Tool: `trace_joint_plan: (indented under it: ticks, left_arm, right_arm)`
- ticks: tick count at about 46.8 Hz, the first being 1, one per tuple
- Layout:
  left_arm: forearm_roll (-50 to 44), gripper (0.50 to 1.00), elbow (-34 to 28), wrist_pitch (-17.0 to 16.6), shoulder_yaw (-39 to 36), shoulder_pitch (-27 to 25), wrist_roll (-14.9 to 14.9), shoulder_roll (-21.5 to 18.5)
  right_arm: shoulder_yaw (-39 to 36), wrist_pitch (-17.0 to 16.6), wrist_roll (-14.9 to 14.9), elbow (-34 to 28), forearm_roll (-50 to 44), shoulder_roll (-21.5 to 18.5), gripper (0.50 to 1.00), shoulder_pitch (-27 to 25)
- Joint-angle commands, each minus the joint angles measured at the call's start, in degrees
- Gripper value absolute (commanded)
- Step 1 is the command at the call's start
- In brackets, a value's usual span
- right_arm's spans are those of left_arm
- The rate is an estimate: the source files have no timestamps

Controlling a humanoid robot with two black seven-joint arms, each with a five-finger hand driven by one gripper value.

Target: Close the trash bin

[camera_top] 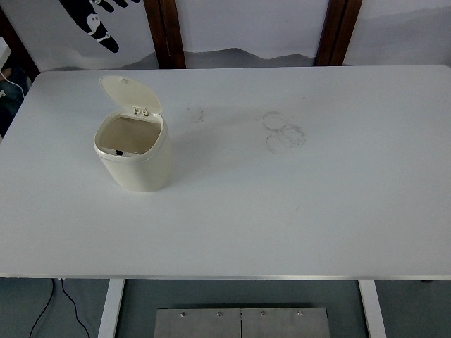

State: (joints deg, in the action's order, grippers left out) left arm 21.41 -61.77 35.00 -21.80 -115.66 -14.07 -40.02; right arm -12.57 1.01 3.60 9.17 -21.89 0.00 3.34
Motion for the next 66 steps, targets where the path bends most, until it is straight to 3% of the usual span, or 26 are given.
trace_joint_plan:
  ticks: [1, 22, 35, 50, 66]
  left_arm:
    - [2.32, 1.0, -0.02, 0.0, 0.0, 0.09, 0.01, 0.29]
    - [7.16, 1.0, 0.07, 0.0, -2.55, 0.44, 0.01, 4.25]
    - [7.16, 1.0, -0.02, 0.0, -4.04, 0.35, 0.01, 4.25]
    - [7.07, 1.0, -0.02, 0.0, -4.48, 4.83, -0.08, 4.33]
    - [6.28, 1.0, -0.37, 0.0, -4.57, 5.71, 0.01, 4.42]
  right_arm:
    - [0.0, -0.04, -0.09, -0.03, 0.0, 0.0, 0.995, 0.0]
    - [0.0, 0.05, -0.09, -0.03, 0.0, 0.0, 0.995, 0.0]
    - [0.0, 0.05, -0.09, -0.03, 0.0, 0.0, 0.995, 0.08]
    - [0.0, 0.05, -0.09, -0.03, 0.0, 0.0, 0.995, 0.17]
    - [0.0, 0.05, -0.09, -0.03, 0.0, 0.0, 0.995, 0.17]
